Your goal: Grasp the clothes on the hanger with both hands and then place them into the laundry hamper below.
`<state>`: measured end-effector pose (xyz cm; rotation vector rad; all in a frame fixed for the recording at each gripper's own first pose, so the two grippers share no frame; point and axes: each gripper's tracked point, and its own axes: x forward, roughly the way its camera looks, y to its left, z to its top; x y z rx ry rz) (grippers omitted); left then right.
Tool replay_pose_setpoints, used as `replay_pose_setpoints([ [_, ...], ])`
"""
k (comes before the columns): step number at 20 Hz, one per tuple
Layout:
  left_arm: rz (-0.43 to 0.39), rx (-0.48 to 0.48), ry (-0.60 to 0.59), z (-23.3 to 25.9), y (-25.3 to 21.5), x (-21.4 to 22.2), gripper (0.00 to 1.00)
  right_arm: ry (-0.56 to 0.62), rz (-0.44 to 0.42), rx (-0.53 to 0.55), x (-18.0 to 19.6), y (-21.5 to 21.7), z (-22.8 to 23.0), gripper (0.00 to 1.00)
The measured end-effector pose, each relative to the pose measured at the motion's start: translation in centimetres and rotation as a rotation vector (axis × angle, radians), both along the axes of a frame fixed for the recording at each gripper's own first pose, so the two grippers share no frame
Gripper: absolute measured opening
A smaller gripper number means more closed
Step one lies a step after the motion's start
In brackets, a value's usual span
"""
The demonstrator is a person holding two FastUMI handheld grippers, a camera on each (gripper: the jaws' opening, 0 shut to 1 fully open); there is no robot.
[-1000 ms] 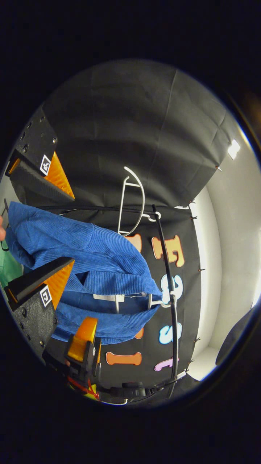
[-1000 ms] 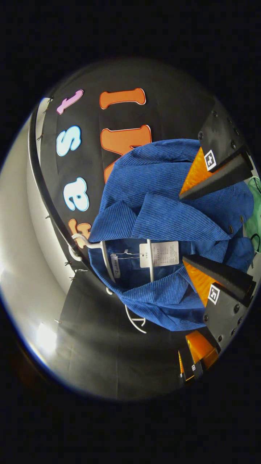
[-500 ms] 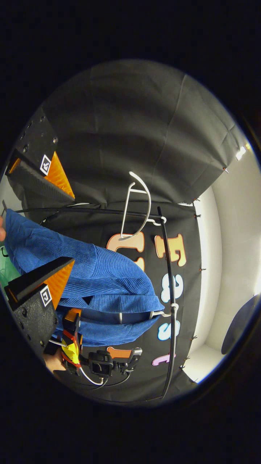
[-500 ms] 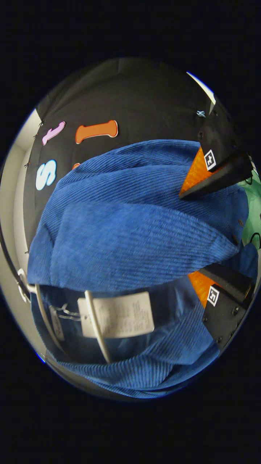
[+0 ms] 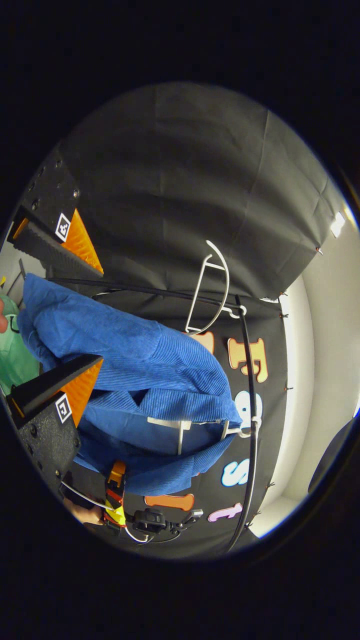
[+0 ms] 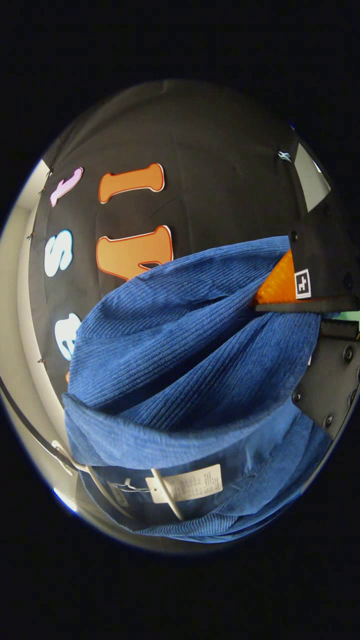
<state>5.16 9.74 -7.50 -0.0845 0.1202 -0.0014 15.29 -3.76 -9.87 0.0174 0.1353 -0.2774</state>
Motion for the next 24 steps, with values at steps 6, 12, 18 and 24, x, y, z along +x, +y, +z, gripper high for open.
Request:
replay_pose_setpoints([
  [6, -0.095, -0.084, 0.009, -1.1, -9.8, -0.1, 0.95, -0.106, 0.194, -0.032, -4.5, 0.8, 5.4, 0.14],
  [12, -0.156, -0.115, 0.037, -3.6, -16.4, 5.3, 0.92, -0.196, 0.375, 0.021, -8.8, 2.3, 9.6, 0.14],
  [18, 0.098, 0.008, 0.08, -7.5, -14.1, 8.5, 0.95, -0.227, 0.406, -0.029, -11.1, 3.4, 10.6, 0.14],
  [24, 0.18, 0.101, 0.047, -9.2, -12.2, 11.4, 0.94, -0.218, 0.412, -0.02, -10.9, 3.5, 10.2, 0.15],
])
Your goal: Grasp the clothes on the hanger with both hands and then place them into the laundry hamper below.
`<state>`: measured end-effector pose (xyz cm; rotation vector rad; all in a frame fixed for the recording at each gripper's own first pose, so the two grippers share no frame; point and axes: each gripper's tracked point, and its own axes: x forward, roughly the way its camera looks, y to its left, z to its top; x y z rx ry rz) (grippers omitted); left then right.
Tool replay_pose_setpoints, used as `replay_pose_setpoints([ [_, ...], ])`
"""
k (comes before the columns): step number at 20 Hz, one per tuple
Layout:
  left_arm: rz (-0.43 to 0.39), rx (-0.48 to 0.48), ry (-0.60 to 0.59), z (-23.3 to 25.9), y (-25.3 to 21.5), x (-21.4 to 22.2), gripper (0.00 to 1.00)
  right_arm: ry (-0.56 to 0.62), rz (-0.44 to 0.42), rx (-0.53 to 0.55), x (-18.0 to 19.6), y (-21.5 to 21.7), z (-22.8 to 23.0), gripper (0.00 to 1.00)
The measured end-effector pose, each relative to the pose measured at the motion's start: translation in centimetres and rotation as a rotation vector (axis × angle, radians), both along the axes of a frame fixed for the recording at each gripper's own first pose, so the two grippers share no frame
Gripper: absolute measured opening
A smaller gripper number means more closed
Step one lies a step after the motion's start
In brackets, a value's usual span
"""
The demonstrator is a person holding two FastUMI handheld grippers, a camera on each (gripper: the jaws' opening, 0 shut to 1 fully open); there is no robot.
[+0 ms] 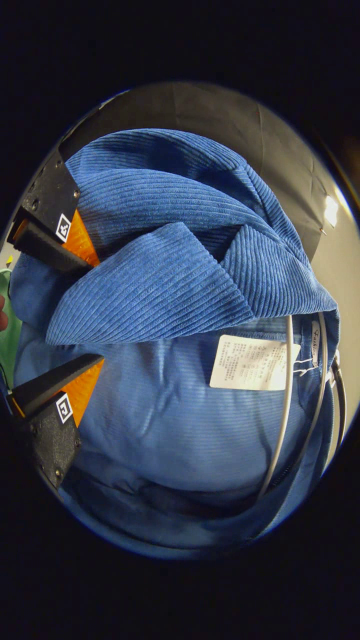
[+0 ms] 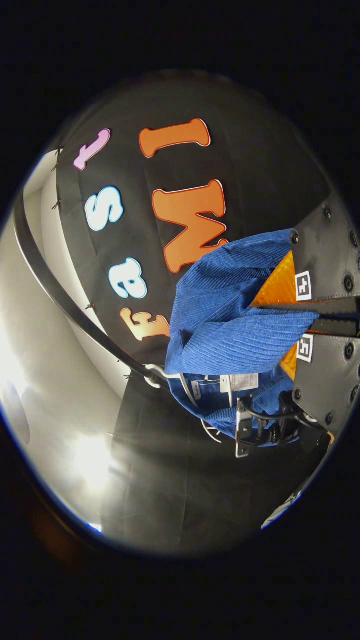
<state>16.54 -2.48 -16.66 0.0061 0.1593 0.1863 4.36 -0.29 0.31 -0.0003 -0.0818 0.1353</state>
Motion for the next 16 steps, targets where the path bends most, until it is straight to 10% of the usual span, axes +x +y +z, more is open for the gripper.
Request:
replay_pose_setpoints([
  [6, 0.131, 0.071, -0.036, 0.1, 6.3, -1.0, 0.92, -0.001, 0.005, -0.025, -0.1, -0.1, -0.3, 0.15],
  [12, 0.121, 0.164, 0.007, 1.5, 10.9, -2.9, 0.13, 0.018, 0.01, -0.046, 0.2, 0.1, -1.1, 0.15],
  [16, -0.001, 0.177, 0.01, 5.0, 11.0, -6.5, 0.02, 0.061, -0.006, -0.038, 0.9, 0.1, -3.0, 0.15],
])
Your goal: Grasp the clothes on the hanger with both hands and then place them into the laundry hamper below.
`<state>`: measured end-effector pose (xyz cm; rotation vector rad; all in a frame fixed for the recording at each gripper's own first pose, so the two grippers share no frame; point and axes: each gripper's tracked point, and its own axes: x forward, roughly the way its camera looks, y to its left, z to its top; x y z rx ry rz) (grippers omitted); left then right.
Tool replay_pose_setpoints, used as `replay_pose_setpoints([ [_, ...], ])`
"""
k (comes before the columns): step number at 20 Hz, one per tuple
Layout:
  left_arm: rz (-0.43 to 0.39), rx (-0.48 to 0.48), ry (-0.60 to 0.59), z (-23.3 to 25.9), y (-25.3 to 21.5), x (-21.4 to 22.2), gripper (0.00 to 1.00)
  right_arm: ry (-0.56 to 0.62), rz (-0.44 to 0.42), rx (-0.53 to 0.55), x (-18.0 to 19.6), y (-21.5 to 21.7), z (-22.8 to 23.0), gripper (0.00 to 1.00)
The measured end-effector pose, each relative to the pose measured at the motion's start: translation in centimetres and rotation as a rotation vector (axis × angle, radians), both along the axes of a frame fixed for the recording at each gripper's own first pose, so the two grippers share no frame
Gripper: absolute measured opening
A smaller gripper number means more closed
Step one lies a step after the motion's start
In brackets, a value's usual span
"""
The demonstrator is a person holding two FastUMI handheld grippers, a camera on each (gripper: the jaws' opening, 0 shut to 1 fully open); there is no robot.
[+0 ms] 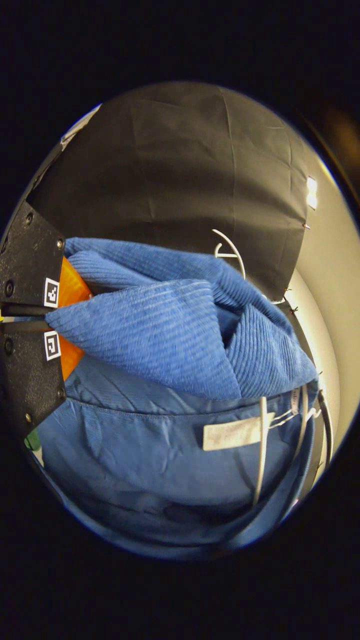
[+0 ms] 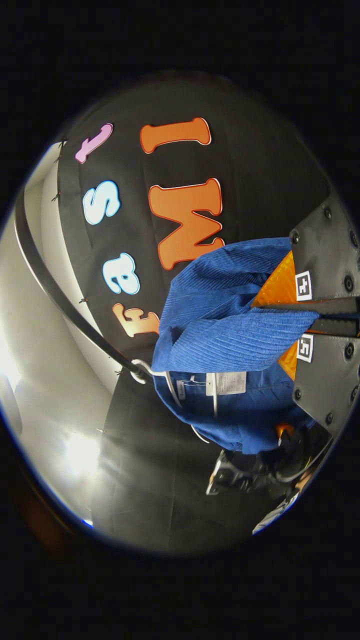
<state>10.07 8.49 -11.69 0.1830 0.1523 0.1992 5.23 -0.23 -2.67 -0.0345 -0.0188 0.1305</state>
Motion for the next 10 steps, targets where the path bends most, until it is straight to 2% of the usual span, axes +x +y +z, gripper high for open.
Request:
replay_pose_setpoints([
  [4, -0.03, 0.033, -0.11, 7.2, 1.3, -2.9, 0.03, 0.02, -0.014, -0.003, 0.8, 0.1, -0.9, 0.15],
  [7, -0.021, -0.004, -0.221, 13.5, 2.4, -3.3, 0.05, 0.014, -0.031, -0.004, 1.5, -0.2, -1.2, 0.15],
  [10, -0.015, 0.052, -0.337, 21.5, 3.3, -3.1, 0.05, 0.018, -0.032, 0.01, 1.8, -0.1, -1.5, 0.15],
])
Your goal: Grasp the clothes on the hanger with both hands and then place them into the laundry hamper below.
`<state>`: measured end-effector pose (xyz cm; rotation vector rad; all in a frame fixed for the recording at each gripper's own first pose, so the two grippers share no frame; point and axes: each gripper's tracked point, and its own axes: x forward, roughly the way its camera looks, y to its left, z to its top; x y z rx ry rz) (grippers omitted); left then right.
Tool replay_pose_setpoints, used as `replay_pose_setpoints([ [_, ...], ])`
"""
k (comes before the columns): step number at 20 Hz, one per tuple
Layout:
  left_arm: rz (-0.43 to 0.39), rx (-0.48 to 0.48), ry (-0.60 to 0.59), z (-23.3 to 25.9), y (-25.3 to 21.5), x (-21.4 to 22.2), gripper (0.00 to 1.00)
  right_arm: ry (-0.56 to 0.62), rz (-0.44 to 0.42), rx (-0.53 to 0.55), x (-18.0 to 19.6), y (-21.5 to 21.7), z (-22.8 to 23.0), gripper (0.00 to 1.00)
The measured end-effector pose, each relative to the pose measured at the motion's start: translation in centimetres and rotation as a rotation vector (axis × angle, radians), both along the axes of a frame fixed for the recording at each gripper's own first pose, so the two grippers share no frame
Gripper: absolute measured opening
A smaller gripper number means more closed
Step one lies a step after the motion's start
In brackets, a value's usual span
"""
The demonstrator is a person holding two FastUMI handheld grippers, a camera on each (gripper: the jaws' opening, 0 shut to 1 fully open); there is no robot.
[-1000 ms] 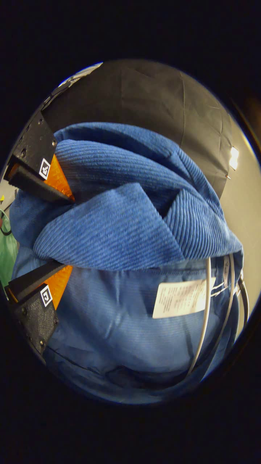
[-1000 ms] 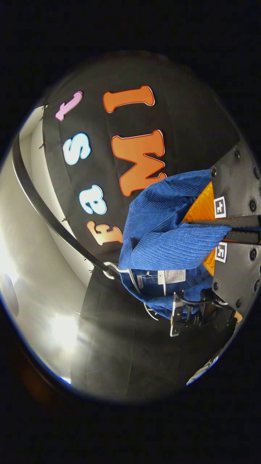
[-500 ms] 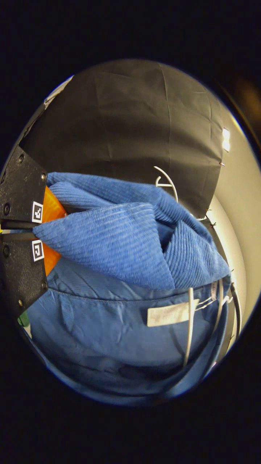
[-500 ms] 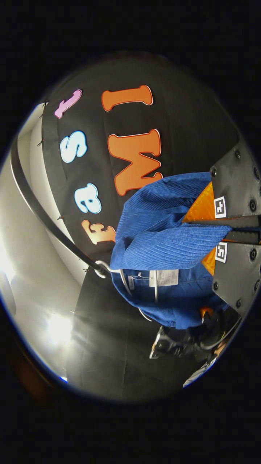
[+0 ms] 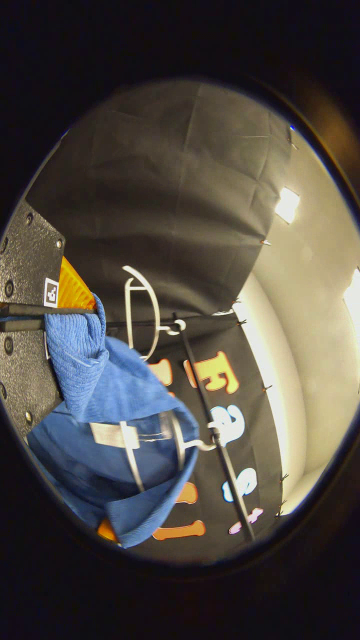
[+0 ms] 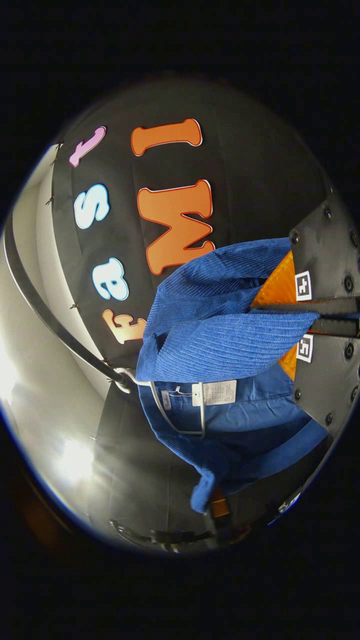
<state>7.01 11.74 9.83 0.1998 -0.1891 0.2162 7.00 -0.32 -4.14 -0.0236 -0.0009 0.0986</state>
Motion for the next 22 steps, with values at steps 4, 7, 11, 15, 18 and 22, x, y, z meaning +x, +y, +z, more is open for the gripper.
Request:
replay_pose_setpoints([
  [4, -0.016, 0.103, -0.091, 8.4, -0.7, 2.5, 0.05, 0.008, -0.002, 0.024, -0.3, -0.1, -0.5, 0.15],
  [7, -0.008, 0.14, -0.143, 11.1, -0.1, 5.2, 0.05, 0.009, -0.009, 0.045, -0.5, -0.1, -0.9, 0.15],
  [11, 0.024, 0.045, -0.074, 6.8, 3.0, 10.1, 0.05, 0.012, -0.021, 0.062, -1.3, -0.3, -1.3, 0.15],
  [15, 0.054, -0.105, 0.018, 1.0, 7.9, 14.3, 0.05, 0.007, -0.06, 0.035, -0.7, -0.5, -1.3, 0.15],
  [18, 0.06, -0.161, 0.075, -2.6, 9.6, 16.8, 0.0, 0.009, -0.102, 0.022, -0.3, -0.2, -1.7, 0.15],
  [22, 0.001, -0.211, 0.189, -7.6, 10.0, 20.2, 0.01, -0.011, -0.159, -0.016, -0.2, 0.9, -1.4, 0.15],
])
